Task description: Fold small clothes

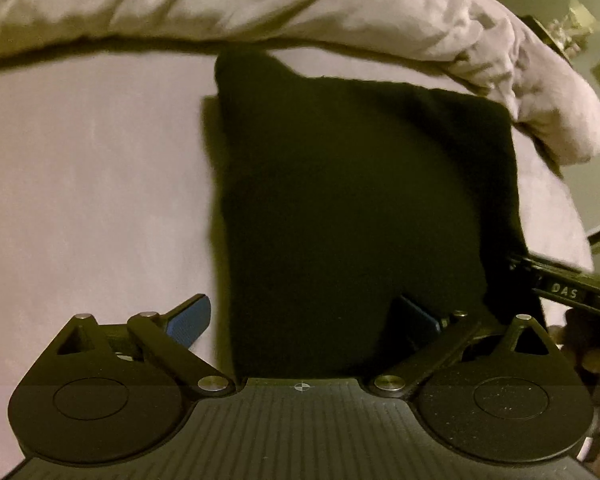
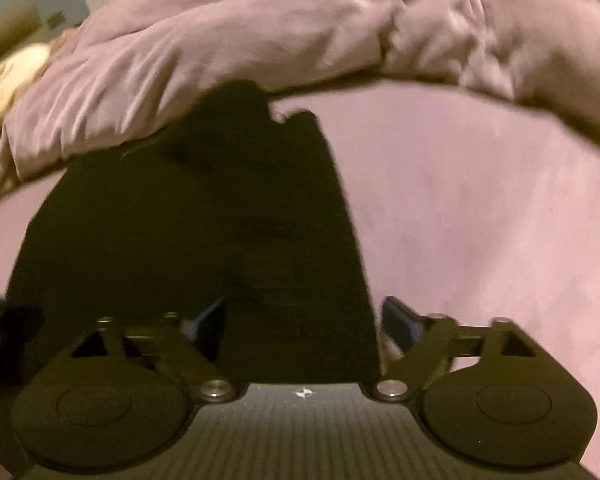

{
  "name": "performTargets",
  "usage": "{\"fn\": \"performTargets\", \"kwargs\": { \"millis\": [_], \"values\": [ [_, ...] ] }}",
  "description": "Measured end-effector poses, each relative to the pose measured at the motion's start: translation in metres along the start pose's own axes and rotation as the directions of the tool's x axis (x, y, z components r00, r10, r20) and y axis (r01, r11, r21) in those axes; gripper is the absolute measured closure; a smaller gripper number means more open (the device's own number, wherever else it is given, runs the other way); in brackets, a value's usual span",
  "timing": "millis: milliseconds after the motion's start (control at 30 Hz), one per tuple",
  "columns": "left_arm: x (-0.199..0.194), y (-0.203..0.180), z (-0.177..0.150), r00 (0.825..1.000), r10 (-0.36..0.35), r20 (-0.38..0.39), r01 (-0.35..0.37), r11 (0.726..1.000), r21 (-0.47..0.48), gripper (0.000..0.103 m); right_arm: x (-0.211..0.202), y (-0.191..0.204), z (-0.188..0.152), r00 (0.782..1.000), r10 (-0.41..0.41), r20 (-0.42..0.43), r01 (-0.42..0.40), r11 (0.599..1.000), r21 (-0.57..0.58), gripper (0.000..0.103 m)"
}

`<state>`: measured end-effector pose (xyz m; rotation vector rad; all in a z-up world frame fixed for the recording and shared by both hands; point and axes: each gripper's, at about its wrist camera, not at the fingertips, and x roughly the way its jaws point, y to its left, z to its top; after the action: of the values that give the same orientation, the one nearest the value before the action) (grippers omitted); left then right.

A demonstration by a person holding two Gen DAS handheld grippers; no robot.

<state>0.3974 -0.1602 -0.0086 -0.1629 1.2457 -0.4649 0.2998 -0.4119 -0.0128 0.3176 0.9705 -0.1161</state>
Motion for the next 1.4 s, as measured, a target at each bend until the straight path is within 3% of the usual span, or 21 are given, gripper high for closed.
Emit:
{"fn": "performTargets", "kwargs": {
  "millis": [67,133,233,433,600,733,900,1033,1167,1400],
  "values": [
    [0.003,0.009,0.003,0.999,-0.032,-0.034,0.03,0.998,-0.062,0.003,0.006,-0.02,0.001,0.994,0.109,-0.029,-0.105,0.988,0.111,0.014],
    [0.007,0.014,0.005,0.997,-0.062,-0.055,0.055,0.992,-0.115,0.003,0.009,-0.029,0.002,0.985,0.166,-0.04,-0.159,0.977,0.141,0.015],
    [0.012,0.018,0.007,0.994,-0.083,-0.076,0.072,0.988,-0.139,0.004,0.014,-0.029,0.0,0.964,0.261,-0.058,-0.247,0.953,0.177,0.032],
    [0.017,0.035,0.009,0.979,-0.175,-0.107,0.145,0.958,-0.248,0.009,0.03,-0.044,0.004,0.938,0.34,-0.063,-0.311,0.909,0.279,0.032],
    [0.018,0.042,0.006,0.972,-0.21,-0.106,0.176,0.948,-0.265,0.012,0.038,-0.049,0.004,0.918,0.392,-0.056,-0.353,0.875,0.331,0.032],
    [0.015,0.043,0.006,0.972,-0.212,-0.099,0.18,0.949,-0.258,0.018,0.038,-0.05,0.003,0.894,0.445,-0.055,-0.397,0.842,0.364,0.051],
    [0.019,0.045,0.007,0.972,-0.218,-0.089,0.19,0.948,-0.254,0.015,0.046,-0.052,0.002,0.884,0.465,-0.057,-0.407,0.822,0.399,0.044],
    [0.022,0.048,0.005,0.97,-0.23,-0.079,0.199,0.938,-0.285,0.016,0.047,-0.049,0.003,0.891,0.452,-0.051,-0.395,0.825,0.403,0.041],
    [0.007,0.038,0.003,0.978,-0.204,-0.036,0.193,0.961,-0.2,0.026,0.038,-0.042,0.002,0.899,0.435,-0.044,-0.386,0.838,0.386,0.056],
    [-0.015,0.026,0.006,0.985,-0.17,0.005,0.17,0.977,-0.127,0.034,0.014,-0.018,0.008,0.9,0.436,-0.023,-0.404,0.853,0.331,0.06]
  ]
}}
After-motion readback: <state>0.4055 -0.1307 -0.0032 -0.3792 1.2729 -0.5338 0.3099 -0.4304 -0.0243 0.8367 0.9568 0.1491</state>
